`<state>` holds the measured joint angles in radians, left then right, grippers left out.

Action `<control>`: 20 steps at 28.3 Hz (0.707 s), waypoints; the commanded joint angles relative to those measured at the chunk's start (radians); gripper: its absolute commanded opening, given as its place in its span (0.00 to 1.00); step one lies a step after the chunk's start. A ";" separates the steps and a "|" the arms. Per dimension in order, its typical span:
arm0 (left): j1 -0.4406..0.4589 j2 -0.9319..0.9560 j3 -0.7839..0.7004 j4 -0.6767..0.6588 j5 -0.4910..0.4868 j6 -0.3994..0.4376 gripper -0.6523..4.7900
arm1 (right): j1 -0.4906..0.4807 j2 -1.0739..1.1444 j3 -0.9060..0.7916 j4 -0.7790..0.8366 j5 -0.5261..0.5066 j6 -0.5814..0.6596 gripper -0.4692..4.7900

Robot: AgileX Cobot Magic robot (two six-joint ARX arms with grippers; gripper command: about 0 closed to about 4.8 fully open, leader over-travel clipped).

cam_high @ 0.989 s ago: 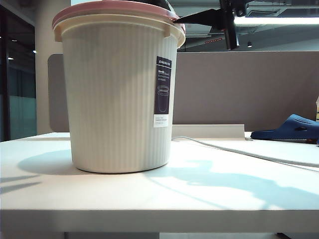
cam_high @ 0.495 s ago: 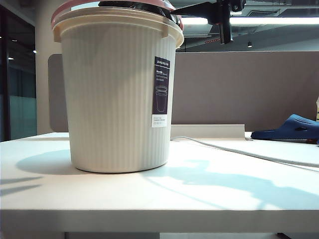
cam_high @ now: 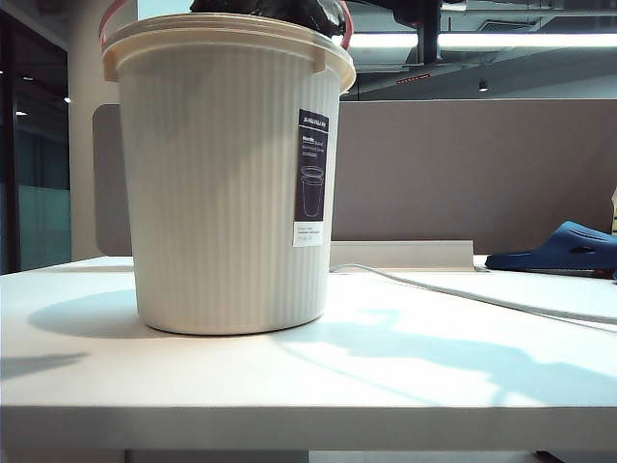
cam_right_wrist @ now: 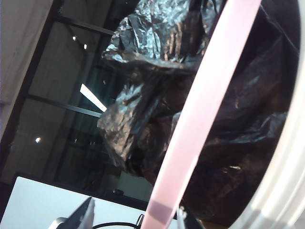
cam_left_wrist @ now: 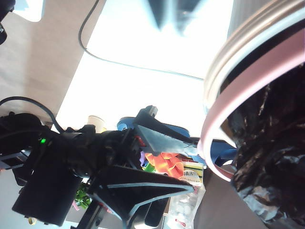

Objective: Open the ring lid of the trash can, pull out the black garbage bag inside, and place it on the table.

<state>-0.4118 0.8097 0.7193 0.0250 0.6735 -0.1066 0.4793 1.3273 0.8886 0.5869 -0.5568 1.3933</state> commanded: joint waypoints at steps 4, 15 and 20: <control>0.000 0.000 0.004 0.006 0.008 0.097 0.11 | 0.002 -0.004 0.019 0.057 0.005 0.026 0.51; -0.001 0.058 0.004 0.056 -0.063 0.278 0.11 | 0.002 0.002 0.053 0.069 0.024 0.055 0.51; -0.009 0.104 0.005 0.148 -0.135 0.304 0.11 | 0.039 0.037 0.099 0.072 0.022 0.066 0.51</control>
<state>-0.4202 0.9081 0.7193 0.1425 0.5556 0.1841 0.5056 1.3590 0.9703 0.6384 -0.5301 1.4555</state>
